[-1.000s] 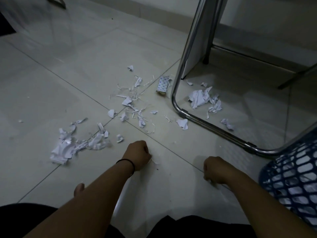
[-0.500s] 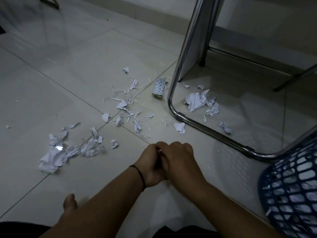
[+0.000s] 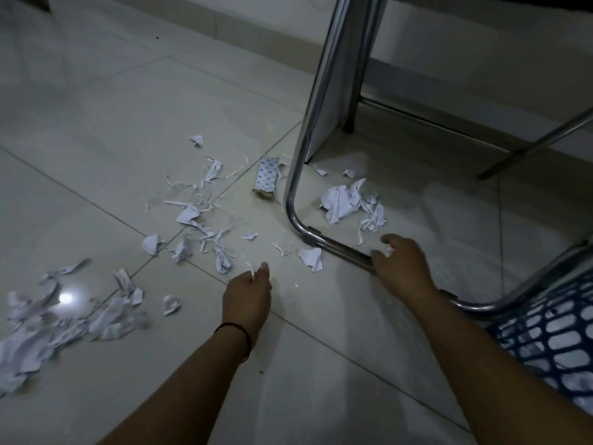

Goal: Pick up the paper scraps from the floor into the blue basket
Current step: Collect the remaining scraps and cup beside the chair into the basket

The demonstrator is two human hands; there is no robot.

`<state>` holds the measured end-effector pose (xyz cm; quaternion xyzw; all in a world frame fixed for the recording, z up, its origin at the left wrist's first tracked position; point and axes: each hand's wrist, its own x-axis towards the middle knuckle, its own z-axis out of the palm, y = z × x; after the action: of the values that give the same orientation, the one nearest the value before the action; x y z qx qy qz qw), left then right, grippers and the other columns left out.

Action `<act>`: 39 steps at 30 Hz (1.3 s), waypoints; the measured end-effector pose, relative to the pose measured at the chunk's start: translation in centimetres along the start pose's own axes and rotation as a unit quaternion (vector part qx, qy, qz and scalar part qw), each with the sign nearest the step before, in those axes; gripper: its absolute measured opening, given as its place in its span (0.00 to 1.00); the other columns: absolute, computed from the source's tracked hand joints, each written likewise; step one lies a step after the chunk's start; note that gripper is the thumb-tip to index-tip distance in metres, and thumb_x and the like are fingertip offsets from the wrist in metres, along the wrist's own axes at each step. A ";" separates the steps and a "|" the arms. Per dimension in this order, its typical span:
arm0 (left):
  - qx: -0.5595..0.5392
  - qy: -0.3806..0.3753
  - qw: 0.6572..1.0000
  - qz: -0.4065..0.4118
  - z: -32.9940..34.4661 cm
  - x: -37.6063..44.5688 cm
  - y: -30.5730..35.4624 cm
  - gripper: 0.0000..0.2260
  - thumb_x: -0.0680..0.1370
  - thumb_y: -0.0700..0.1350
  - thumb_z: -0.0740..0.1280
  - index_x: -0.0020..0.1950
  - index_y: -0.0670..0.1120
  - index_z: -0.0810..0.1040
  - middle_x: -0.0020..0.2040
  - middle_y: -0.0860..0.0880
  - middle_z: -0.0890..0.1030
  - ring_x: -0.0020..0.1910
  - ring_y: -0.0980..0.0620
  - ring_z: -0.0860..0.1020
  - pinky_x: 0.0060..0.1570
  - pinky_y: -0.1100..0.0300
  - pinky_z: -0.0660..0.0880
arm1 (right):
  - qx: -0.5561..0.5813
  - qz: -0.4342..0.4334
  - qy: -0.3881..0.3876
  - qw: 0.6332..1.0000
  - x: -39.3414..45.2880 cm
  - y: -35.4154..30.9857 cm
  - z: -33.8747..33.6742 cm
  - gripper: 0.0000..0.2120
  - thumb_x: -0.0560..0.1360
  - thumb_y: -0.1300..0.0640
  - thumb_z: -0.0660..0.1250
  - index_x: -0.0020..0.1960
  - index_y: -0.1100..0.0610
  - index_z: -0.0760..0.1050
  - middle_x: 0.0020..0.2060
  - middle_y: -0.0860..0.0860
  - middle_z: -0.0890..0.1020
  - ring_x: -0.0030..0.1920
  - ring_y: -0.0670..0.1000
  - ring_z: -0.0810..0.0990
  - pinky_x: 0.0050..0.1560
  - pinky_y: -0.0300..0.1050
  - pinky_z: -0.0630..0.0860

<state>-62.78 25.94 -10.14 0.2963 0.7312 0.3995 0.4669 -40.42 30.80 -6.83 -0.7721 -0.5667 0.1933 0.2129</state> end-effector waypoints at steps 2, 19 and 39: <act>0.026 0.007 0.999 0.030 -0.4 1.1 -0.9 0.18 0.78 0.54 0.59 0.32 0.48 0.77 0.33 0.44 0.79 0.38 0.37 0.77 0.44 0.50 0.74 | -0.015 0.076 0.000 0.997 2.3 1.6 0.5 0.25 0.74 0.52 0.66 0.69 0.57 0.68 0.65 0.62 0.70 0.63 0.61 0.71 0.63 0.47 0.68; 0.538 -0.173 0.819 0.098 -5.7 3.8 0.9 0.24 0.67 0.69 0.65 0.31 0.49 0.67 0.35 0.48 0.72 0.40 0.48 0.72 0.36 0.59 0.65 | 0.013 -0.011 0.100 0.995 3.4 1.9 2.4 0.17 0.74 0.70 0.57 0.62 0.65 0.70 0.55 0.67 0.75 0.54 0.64 0.74 0.52 0.49 0.71; 0.361 0.136 0.913 0.131 -10.0 1.5 0.0 0.18 0.76 0.54 0.64 0.56 0.41 0.72 0.53 0.39 0.80 0.53 0.40 0.77 0.45 0.55 0.70 | -0.036 -0.114 -0.038 0.992 -5.2 -3.7 7.3 0.11 0.75 0.48 0.63 0.45 0.57 0.74 0.43 0.55 0.81 0.45 0.55 0.79 0.41 0.44 0.71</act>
<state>-72.60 24.09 -8.39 0.4806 0.8366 0.2024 0.1677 -48.75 27.56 -10.60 -0.7017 -0.6653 0.1767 0.1839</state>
